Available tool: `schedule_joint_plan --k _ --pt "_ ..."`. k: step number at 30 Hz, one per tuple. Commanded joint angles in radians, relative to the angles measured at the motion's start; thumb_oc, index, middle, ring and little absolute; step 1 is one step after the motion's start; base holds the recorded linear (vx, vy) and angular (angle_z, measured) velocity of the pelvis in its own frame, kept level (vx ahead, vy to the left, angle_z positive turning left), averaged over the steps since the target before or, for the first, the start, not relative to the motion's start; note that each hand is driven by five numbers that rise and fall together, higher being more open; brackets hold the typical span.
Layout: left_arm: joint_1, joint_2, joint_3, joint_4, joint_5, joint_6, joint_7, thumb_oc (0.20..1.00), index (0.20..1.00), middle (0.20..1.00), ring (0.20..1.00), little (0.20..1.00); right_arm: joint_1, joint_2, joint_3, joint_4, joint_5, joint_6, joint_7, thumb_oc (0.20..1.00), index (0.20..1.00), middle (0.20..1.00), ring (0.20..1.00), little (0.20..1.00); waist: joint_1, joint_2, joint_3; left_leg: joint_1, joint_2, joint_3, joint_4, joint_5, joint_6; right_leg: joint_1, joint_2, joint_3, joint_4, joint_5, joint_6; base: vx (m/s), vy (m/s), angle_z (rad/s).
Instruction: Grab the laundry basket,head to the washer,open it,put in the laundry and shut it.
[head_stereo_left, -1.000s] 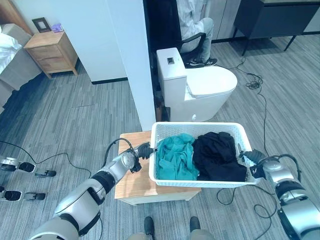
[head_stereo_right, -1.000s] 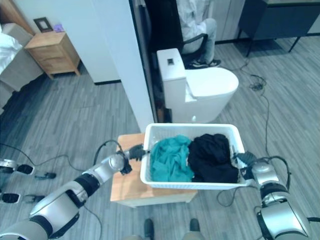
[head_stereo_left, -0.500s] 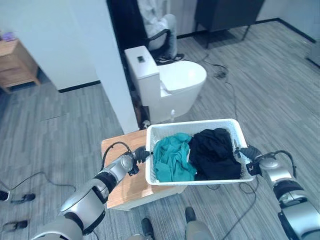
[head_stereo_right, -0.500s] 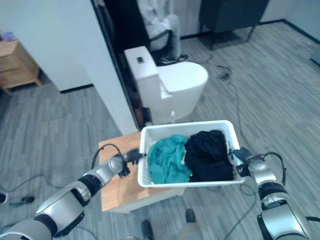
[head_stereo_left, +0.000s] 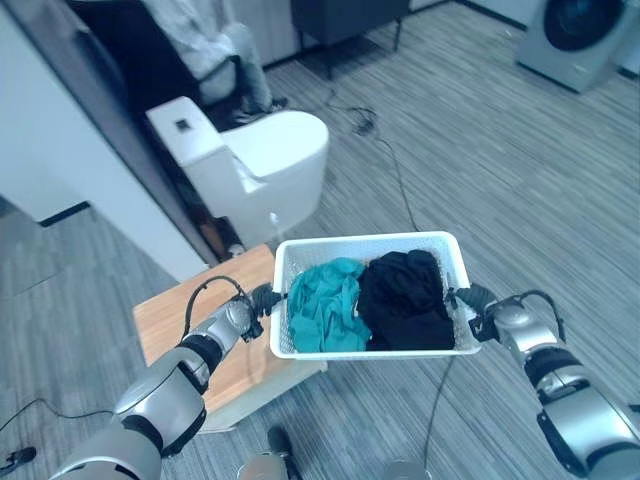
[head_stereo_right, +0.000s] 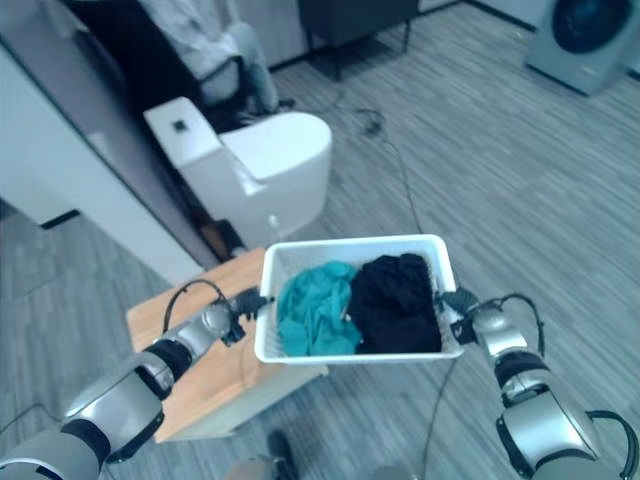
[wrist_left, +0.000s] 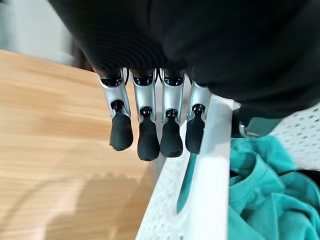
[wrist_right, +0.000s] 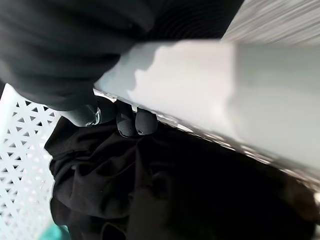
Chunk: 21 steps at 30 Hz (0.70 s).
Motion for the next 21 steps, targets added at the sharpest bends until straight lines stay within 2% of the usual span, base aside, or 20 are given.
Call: schedule_joint_plan --k 1,2,3,5,6,7,8,9,10,11,12,13,16,21 --pt "-0.101 0.01 0.081 0.106 -0.03 -0.038 0.064 0.2 0.2 0.2 0.2 0.2 -0.101 -0.089 0.017 0.029 0.035 -0.045 -0.028 0.2 0.2 0.2 0.2 0.2 0.0 0.008 -0.09 -0.158 0.067 0.0 0.101 -0.045 -0.111 0.188 -0.052 -0.029 -0.084 0.016 0.06 -0.33 -0.467 -1.34" --pt "-0.096 0.024 0.094 0.099 -0.045 -0.038 0.06 0.2 0.2 0.2 0.2 0.2 -0.113 -0.088 0.033 0.02 0.032 -0.043 -0.021 0.2 0.2 0.2 0.2 0.2 0.009 0.007 -0.074 -0.172 0.119 0.004 0.105 0.0 -0.141 0.207 -0.022 -0.033 -0.143 -0.019 0.047 -0.24 -0.345 -1.12" --pt "-0.096 0.025 0.095 0.098 -0.045 -0.038 0.06 0.2 0.2 0.2 0.2 0.2 -0.113 -0.088 0.033 0.02 0.032 -0.042 -0.021 0.2 0.2 0.2 0.2 0.2 0.01 0.009 -0.073 -0.171 0.123 0.004 0.104 0.004 -0.145 0.208 -0.018 -0.031 -0.145 -0.018 0.044 -0.18 -0.311 -1.2" --pt "-0.083 0.023 0.112 0.083 -0.065 -0.042 0.059 0.2 0.2 0.2 0.2 0.2 -0.096 -0.089 0.026 -0.005 0.039 -0.046 -0.024 0.2 0.2 0.2 0.2 0.2 0.007 0.007 -0.059 -0.169 0.158 -0.011 0.073 0.06 -0.178 0.189 0.023 -0.018 -0.156 -0.034 0.027 -0.17 -0.285 -0.87" --pt "-0.088 0.029 0.117 0.074 -0.08 -0.051 0.064 0.2 0.2 0.2 0.2 0.2 -0.094 -0.095 0.028 -0.027 0.056 -0.056 -0.026 0.2 0.2 0.2 0.2 0.2 0.026 -0.003 -0.026 -0.186 0.146 -0.155 0.057 0.074 -0.199 0.173 0.053 0.016 -0.175 -0.034 0.013 -0.18 -0.296 -0.97" --pt "-0.089 0.028 0.117 0.074 -0.08 -0.051 0.064 0.2 0.2 0.2 0.2 0.2 -0.094 -0.095 0.027 -0.027 0.056 -0.056 -0.026 0.2 0.2 0.2 0.2 0.2 0.023 -0.003 -0.024 -0.187 0.146 -0.159 0.058 0.073 -0.199 0.175 0.054 0.013 -0.174 -0.035 0.013 -0.25 -0.271 -0.89" --pt "-0.097 0.033 0.112 0.073 -0.088 -0.057 0.066 0.2 0.2 0.2 0.2 0.2 -0.103 -0.1 0.035 -0.031 0.063 -0.064 -0.027 0.2 0.2 0.2 0.2 0.2 0.047 0.0 -0.003 -0.213 0.128 -0.291 0.063 0.073 -0.19 0.148 0.078 0.042 -0.18 -0.009 0.002 -0.19 -0.18 -0.62" --pt "-0.101 0.036 0.104 0.07 -0.093 -0.061 0.067 0.2 0.2 0.2 0.2 0.2 -0.104 -0.1 0.038 -0.037 0.067 -0.068 -0.026 0.2 0.2 0.2 0.2 0.2 0.063 -0.009 0.017 -0.228 0.082 -0.434 0.081 0.047 -0.192 0.137 0.086 0.067 -0.178 0.0 -0.005 -0.21 -0.241 -0.42" --pt "-0.099 0.042 0.099 0.058 -0.096 -0.066 0.069 0.2 0.2 0.2 0.2 0.2 -0.099 -0.098 0.038 -0.044 0.069 -0.072 -0.026 0.2 0.2 0.2 0.2 0.2 0.073 -0.017 0.029 -0.228 0.032 -0.535 0.111 0.007 -0.188 0.127 0.09 0.095 -0.167 0.005 -0.012 -0.1 -0.202 -0.57" --pt "-0.096 0.048 0.098 0.045 -0.097 -0.068 0.072 0.2 0.2 0.2 0.2 0.2 -0.09 -0.094 0.033 -0.046 0.071 -0.073 -0.027 0.2 0.2 0.2 0.2 0.2 0.079 -0.022 0.035 -0.227 -0.018 -0.602 0.146 -0.028 -0.185 0.113 0.098 0.117 -0.157 0.01 -0.018 -0.03 -0.139 -0.69" --pt "-0.082 0.053 0.1 0.015 -0.092 -0.072 0.078 0.2 0.2 0.2 0.2 0.2 -0.079 -0.086 0.027 -0.037 0.065 -0.068 -0.027 0.2 0.2 0.2 0.2 0.2 0.079 -0.01 0.024 -0.182 -0.043 -0.631 0.135 -0.052 -0.167 0.104 0.127 0.152 -0.146 0.004 -0.025 -0.01 -0.08 -0.53" --pt "-0.075 0.054 0.099 0.005 -0.094 -0.069 0.078 0.2 0.2 0.2 0.2 0.2 -0.075 -0.082 0.024 -0.036 0.066 -0.067 -0.027 0.2 0.2 0.2 0.2 0.2 0.079 -0.009 0.021 -0.182 -0.046 -0.635 0.144 -0.052 -0.161 0.1 0.135 0.166 -0.14 0.003 -0.029 0.02 -0.025 -0.44" --pt "-0.065 0.053 0.093 0.005 -0.09 -0.069 0.075 0.2 0.2 0.2 0.2 0.2 -0.055 -0.07 0.01 -0.023 0.076 -0.066 -0.028 0.2 0.2 0.2 0.2 0.2 0.079 -0.01 0.012 -0.17 -0.058 -0.654 0.128 -0.046 -0.157 0.095 0.145 0.17 -0.124 -0.008 -0.034 0.04 -0.002 -0.49" --pt "-0.053 0.041 0.096 0.009 -0.072 -0.065 0.072 0.2 0.2 0.2 0.2 0.2 0.009 -0.062 -0.019 -0.038 0.079 -0.067 -0.021 0.2 0.2 0.2 0.2 0.2 0.058 -0.011 -0.008 -0.134 -0.056 -0.63 0.077 -0.022 -0.158 0.122 0.147 0.154 -0.131 -0.022 -0.042 0.04 0.009 0.11"
